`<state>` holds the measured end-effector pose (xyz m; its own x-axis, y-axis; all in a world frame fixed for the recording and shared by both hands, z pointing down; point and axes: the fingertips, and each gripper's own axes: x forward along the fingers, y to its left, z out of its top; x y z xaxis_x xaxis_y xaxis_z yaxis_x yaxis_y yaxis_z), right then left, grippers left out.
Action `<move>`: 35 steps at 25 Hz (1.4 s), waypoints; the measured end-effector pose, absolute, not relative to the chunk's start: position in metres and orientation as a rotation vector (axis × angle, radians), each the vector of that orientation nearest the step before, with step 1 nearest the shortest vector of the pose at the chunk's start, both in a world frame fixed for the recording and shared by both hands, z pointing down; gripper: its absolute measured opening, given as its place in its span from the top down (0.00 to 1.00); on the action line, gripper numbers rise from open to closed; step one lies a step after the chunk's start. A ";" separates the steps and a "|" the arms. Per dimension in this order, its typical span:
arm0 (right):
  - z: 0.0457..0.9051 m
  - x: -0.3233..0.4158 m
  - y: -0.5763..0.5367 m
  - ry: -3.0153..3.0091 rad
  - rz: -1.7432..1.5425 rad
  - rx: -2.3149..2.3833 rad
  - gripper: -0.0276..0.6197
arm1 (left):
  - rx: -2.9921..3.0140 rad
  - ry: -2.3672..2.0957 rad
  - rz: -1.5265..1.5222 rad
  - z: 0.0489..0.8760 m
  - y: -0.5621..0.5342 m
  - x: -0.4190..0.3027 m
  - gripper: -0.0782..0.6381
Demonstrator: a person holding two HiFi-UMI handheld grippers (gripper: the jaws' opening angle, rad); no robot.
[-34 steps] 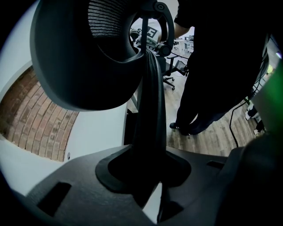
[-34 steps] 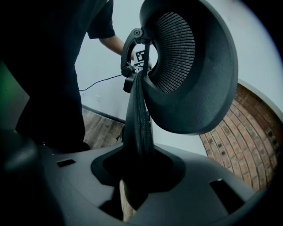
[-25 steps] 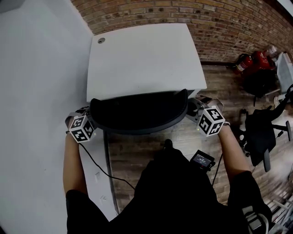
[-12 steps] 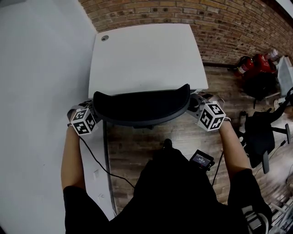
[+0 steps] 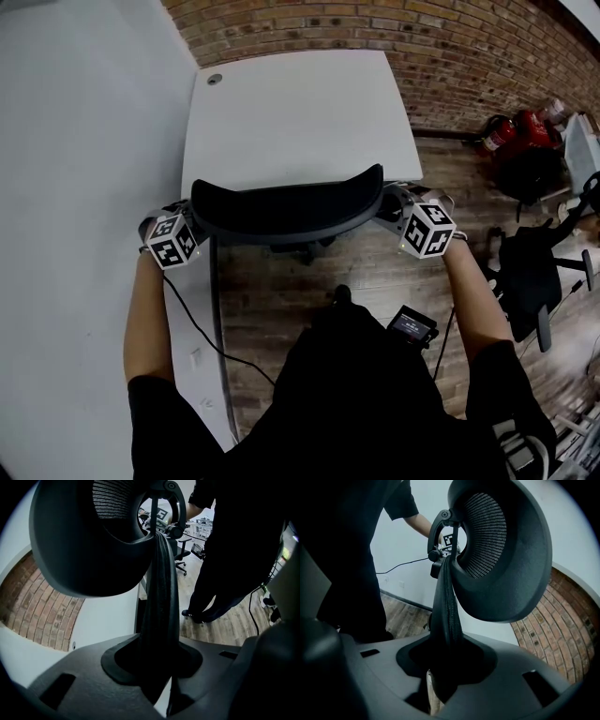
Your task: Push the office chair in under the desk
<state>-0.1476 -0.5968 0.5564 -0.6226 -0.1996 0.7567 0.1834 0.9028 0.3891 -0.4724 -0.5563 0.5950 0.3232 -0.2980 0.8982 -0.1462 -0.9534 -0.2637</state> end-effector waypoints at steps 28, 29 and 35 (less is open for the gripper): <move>0.464 -0.164 -0.521 -2.535 -0.302 0.341 0.72 | -2.588 0.954 -1.075 0.487 -0.497 -0.464 0.57; 0.451 -0.168 -0.512 -2.629 -0.233 0.368 0.73 | -2.635 1.006 -0.971 0.477 -0.492 -0.460 0.57; 0.380 -0.170 -0.465 -2.993 -0.085 0.521 0.90 | -2.765 1.193 -0.477 0.427 -0.455 -0.434 0.69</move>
